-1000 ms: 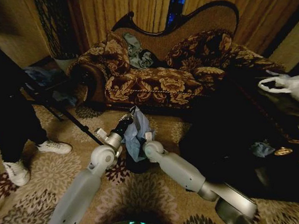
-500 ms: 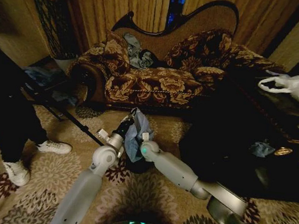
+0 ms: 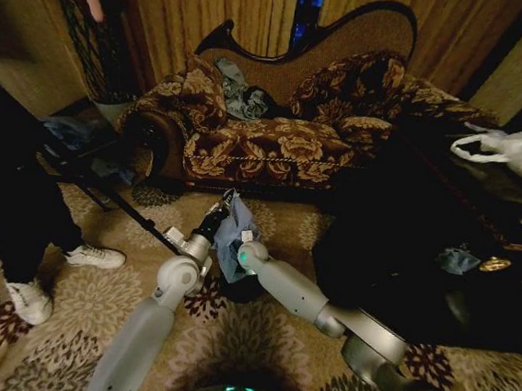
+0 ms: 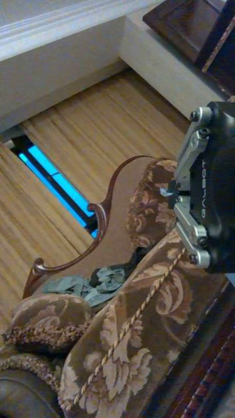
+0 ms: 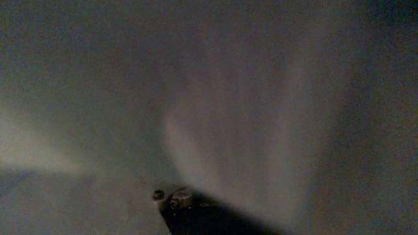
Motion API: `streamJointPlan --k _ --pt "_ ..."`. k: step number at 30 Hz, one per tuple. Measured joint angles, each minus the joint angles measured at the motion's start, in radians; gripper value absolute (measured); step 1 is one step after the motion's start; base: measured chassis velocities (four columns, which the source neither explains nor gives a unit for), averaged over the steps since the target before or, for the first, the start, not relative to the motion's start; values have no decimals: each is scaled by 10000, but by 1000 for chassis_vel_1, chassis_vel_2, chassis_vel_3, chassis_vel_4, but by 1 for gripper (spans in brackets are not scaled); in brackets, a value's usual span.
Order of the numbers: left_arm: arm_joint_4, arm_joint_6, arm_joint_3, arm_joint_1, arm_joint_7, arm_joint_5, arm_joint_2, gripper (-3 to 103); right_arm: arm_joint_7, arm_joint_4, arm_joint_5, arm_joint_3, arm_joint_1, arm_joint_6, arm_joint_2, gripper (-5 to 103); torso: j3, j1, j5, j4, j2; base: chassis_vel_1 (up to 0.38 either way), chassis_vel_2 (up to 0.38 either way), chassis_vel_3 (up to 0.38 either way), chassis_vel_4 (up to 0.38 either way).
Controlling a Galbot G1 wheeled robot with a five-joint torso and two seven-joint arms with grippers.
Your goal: Place a garbage bag over the trash bin.
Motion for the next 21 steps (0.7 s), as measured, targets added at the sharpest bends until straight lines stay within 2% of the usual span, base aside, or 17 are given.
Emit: streamJointPlan --k 4,11,15,19,21 --pt "37 -6 -101 69 -27 0 -36 0 272 -256 412 113 34 -71 160 0 0 0 0 0 0 0 0 0 0" --pt "104 -34 -186 95 -93 7 -88 0 1410 -261 1696 51 188 -311 215 0 0 0 0 0 0 0 0 0 0" --pt "123 -46 -215 74 -116 24 -128 0 2081 111 2607 -330 237 -317 -33 0 0 0 1 1 0 0 0 0 0" --pt "126 -49 -234 75 -126 42 -145 0 2378 522 2950 -464 229 -318 -257 0 0 0 1 0 0 0 0 0 0" --pt "116 -52 -235 85 -123 83 -143 0 2728 1139 3379 -556 215 -316 -630 0 0 0 1 0 0 0 0 0 0"
